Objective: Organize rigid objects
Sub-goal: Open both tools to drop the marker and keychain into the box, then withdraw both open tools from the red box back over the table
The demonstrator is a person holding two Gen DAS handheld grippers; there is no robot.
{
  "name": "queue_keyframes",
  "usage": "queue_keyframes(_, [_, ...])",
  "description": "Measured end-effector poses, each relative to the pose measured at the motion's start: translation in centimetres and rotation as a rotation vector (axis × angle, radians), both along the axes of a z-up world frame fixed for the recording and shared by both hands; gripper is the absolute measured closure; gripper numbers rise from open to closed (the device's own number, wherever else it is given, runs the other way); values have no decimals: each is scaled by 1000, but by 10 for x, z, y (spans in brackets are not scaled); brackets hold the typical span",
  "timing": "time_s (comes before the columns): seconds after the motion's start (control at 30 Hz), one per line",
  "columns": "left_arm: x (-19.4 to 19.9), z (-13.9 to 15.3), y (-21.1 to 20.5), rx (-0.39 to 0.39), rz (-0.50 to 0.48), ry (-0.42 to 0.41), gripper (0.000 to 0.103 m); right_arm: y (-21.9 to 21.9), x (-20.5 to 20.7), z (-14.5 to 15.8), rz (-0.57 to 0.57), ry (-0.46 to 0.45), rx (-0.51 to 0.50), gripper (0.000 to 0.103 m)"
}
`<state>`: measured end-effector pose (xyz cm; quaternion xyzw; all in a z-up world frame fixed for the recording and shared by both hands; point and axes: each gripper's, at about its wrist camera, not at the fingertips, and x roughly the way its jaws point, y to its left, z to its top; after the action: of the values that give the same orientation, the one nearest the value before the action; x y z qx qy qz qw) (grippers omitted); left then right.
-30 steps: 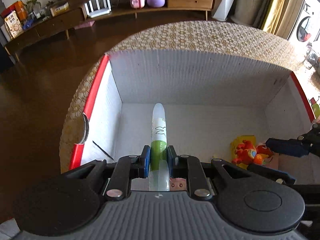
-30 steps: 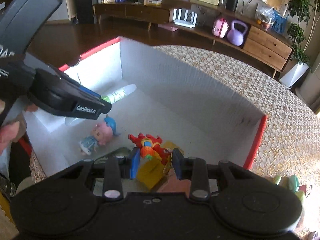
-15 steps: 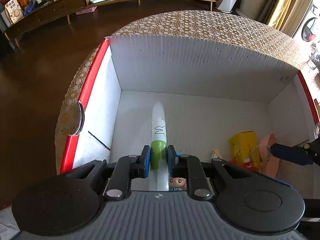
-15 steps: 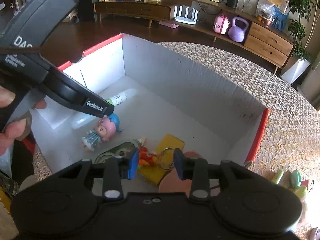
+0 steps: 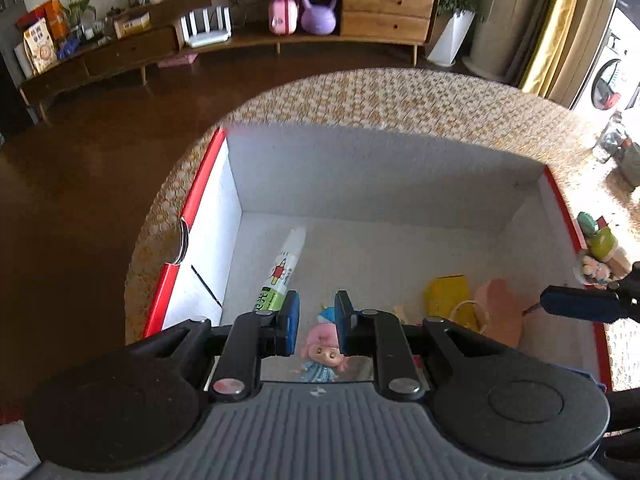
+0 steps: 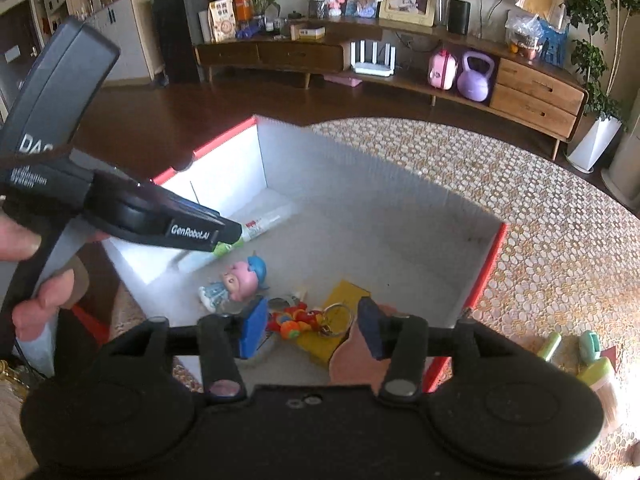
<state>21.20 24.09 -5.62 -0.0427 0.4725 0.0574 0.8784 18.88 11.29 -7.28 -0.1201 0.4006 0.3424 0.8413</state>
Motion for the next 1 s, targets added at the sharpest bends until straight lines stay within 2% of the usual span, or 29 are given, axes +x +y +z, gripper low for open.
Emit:
queue_keyframes(0.1, [-11, 12, -10, 3, -12, -35, 85, -6, -7, 9, -5, -9, 18, 43])
queue_keyframes(0.4, [-36, 44, -37, -2, -38, -122, 84, -31, -30, 34, -5, -35, 80, 38])
queue_keyframes(0.47, [-40, 49, -45, 5, -46, -130, 78, -37, -34, 40, 0, -41, 96, 36])
queue_keyframes(0.5, [-42, 51, -48, 8, -50, -134, 71, -39, -37, 42, 0, -46, 105, 32])
queue_keyframes(0.57, [-46, 56, -56, 9, -61, -149, 57, -46, -42, 47, -3, -55, 125, 29])
queue_keyframes(0.6, [-50, 58, -59, 12, -62, -159, 44, -49, -43, 49, -7, -55, 135, 28])
queue_keyframes(0.63, [-52, 60, -61, 14, -60, -169, 37, -54, -44, 52, -13, -55, 148, 26])
queue_keyframes(0.93, [-68, 72, -88, -3, -73, -206, 36, -96, -55, 63, -50, -61, 214, 18])
queue_keyframes(1.0, [-72, 74, -94, -10, -77, -215, 33, -107, -57, 65, -56, -64, 227, 15])
